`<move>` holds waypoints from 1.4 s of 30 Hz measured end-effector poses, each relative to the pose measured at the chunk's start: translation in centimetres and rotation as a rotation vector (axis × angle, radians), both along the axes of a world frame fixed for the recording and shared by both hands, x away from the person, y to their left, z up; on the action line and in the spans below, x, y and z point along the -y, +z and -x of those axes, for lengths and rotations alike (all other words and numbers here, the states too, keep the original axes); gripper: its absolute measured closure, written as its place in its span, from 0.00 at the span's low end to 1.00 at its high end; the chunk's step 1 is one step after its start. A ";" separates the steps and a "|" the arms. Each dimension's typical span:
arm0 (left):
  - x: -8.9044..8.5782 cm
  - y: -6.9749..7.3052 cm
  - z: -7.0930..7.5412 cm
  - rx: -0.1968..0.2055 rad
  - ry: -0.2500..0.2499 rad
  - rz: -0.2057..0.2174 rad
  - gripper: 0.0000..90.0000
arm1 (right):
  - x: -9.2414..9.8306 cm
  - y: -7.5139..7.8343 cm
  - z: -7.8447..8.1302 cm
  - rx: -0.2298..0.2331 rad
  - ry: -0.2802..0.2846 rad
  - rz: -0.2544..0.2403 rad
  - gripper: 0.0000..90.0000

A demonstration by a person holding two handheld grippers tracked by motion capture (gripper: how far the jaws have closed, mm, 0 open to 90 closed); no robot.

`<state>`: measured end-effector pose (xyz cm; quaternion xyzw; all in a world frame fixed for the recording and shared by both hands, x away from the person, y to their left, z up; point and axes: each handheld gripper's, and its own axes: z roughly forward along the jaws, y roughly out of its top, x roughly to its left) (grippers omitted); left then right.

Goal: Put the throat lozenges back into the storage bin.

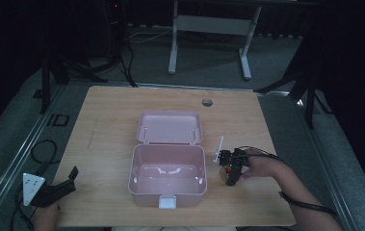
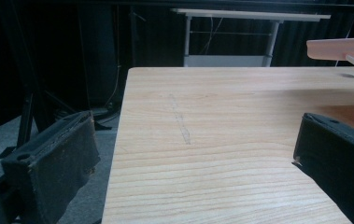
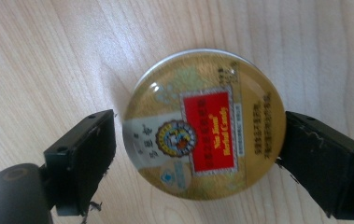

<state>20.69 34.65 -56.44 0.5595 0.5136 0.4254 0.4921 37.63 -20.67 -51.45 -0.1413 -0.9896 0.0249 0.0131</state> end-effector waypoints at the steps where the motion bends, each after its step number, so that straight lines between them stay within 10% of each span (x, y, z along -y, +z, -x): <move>1: 0.0 0.0 0.0 -0.001 -0.002 0.000 0.00 | -0.3 -0.2 0.0 -0.007 0.009 0.013 0.15; 12: 0.0 0.0 0.0 -0.002 -0.002 -0.001 0.00 | -0.6 0.5 -0.1 -0.018 0.035 0.062 0.22; 42: 0.0 0.0 -0.1 -0.005 -0.009 0.000 0.00 | -2.1 10.5 1.2 -0.031 0.037 0.029 0.22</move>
